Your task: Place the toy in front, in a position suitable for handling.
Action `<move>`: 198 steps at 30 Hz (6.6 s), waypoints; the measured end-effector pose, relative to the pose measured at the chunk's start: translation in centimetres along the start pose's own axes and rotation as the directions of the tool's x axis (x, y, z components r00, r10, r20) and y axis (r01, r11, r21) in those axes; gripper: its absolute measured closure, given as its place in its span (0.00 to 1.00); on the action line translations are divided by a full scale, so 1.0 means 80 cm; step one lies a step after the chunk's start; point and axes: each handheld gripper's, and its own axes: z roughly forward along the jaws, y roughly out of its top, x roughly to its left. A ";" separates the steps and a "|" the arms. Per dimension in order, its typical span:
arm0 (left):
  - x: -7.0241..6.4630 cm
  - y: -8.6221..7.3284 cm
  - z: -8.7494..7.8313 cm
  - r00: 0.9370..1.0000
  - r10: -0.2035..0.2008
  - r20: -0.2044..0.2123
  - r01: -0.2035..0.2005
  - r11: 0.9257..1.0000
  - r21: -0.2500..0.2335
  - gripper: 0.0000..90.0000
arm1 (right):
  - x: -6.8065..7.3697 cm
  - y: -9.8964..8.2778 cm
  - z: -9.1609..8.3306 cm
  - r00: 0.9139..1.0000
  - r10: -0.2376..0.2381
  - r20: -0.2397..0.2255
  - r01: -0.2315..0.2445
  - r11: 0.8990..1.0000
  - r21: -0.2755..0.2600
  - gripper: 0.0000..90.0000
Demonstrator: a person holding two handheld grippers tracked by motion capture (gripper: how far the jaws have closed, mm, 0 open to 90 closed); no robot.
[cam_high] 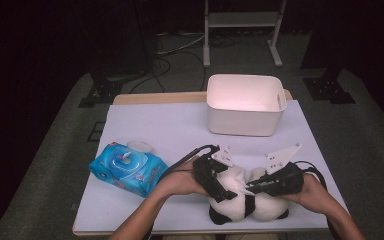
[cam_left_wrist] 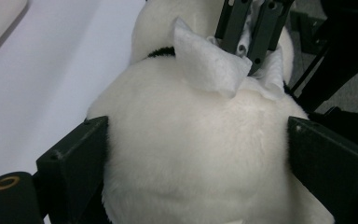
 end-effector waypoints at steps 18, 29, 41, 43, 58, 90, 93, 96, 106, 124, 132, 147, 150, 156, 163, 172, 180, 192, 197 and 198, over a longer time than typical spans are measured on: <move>0.025 0.012 -0.033 0.994 0.078 -0.074 -0.074 0.996 0.049 0.52 | -0.038 0.013 -0.009 0.999 0.048 0.000 -0.048 0.994 -0.101 0.91; 0.015 -0.003 -0.046 0.992 0.080 -0.100 -0.078 0.997 0.028 0.32 | -0.032 0.025 0.013 1.000 0.021 -0.016 -0.022 0.997 -0.073 0.92; 0.007 -0.016 -0.064 0.997 0.026 -0.071 -0.026 1.000 -0.006 0.21 | -0.002 0.033 0.025 0.999 -0.041 -0.023 0.040 0.999 -0.013 0.92; 0.006 -0.019 -0.060 0.998 0.027 -0.061 -0.027 1.000 0.004 0.21 | 0.000 0.032 0.026 0.999 -0.044 -0.029 0.043 0.999 -0.014 0.92; -0.019 -0.035 -0.055 0.995 0.043 -0.088 -0.049 0.997 -0.067 0.26 | 0.016 0.060 0.020 0.995 -0.099 -0.018 0.099 0.994 -0.039 0.92; -0.023 -0.029 -0.057 0.996 0.050 -0.070 -0.054 0.997 -0.059 0.11 | 0.000 0.010 -0.006 1.000 0.001 -0.008 -0.001 0.998 -0.063 0.92; -0.024 -0.029 -0.055 0.996 0.066 -0.067 -0.070 0.996 -0.050 0.13 | 0.003 0.015 -0.007 1.000 -0.017 0.000 0.017 0.999 -0.042 0.91; -0.024 -0.028 -0.054 0.995 0.076 -0.069 -0.079 0.996 -0.040 0.14 | 0.005 0.023 -0.007 0.999 -0.033 0.004 0.033 0.999 -0.019 0.92; -0.028 -0.027 -0.050 0.993 0.093 -0.075 -0.096 0.994 -0.045 0.14 | 0.010 0.070 0.000 0.994 -0.108 -0.023 0.107 0.993 -0.043 0.92; -0.024 -0.032 -0.053 0.994 0.079 -0.079 -0.084 0.994 -0.069 0.15 | -0.027 0.036 -0.007 1.000 0.008 0.000 -0.008 0.999 -0.032 0.91; -0.023 -0.025 -0.060 0.995 0.075 -0.068 -0.079 0.995 -0.066 0.12 | -0.021 0.021 -0.007 1.000 0.025 -0.008 -0.025 0.998 -0.059 0.91; -0.026 -0.023 -0.062 0.997 0.071 -0.031 -0.073 0.995 -0.070 0.12 | 0.006 0.021 -0.010 0.999 -0.026 -0.023 0.025 0.999 -0.047 0.91; -0.027 -0.024 -0.060 0.997 0.073 -0.028 -0.075 0.995 -0.066 0.13 | 0.009 0.029 -0.010 0.999 -0.039 -0.016 0.038 0.998 -0.041 0.91; -0.030 -0.024 -0.055 0.996 0.087 -0.026 -0.088 0.993 -0.072 0.13 | 0.008 0.047 -0.006 0.997 -0.062 -0.040 0.060 0.996 -0.060 0.91; -0.034 -0.023 -0.054 0.994 0.103 -0.027 -0.104 0.992 -0.073 0.13 | 0.011 0.074 0.001 0.993 -0.103 -0.056 0.098 0.992 -0.082 0.91; -0.033 -0.028 -0.057 0.995 0.092 -0.033 -0.095 0.992 -0.085 0.13 | 0.000 0.065 0.000 0.995 -0.069 -0.069 0.063 0.994 -0.088 0.91; -0.034 -0.026 -0.054 0.995 0.097 -0.032 -0.099 0.992 -0.081 0.13 | -0.003 0.053 -0.006 0.998 -0.045 -0.046 0.043 0.998 -0.052 0.91; -0.036 -0.029 -0.054 0.994 0.103 -0.034 -0.105 0.990 -0.092 0.14 | 0.000 0.080 0.007 0.994 -0.094 -0.061 0.090 0.994 -0.070 0.91; -0.034 -0.029 -0.055 0.995 0.098 -0.034 -0.101 0.991 -0.086 0.14 | -0.004 0.061 -0.002 0.997 -0.054 -0.048 0.052 0.997 -0.050 0.91; -0.034 -0.029 -0.055 0.995 0.095 -0.034 -0.098 0.991 -0.087 0.14 | -0.004 0.061 -0.002 0.997 -0.054 -0.048 0.052 0.997 -0.050 0.91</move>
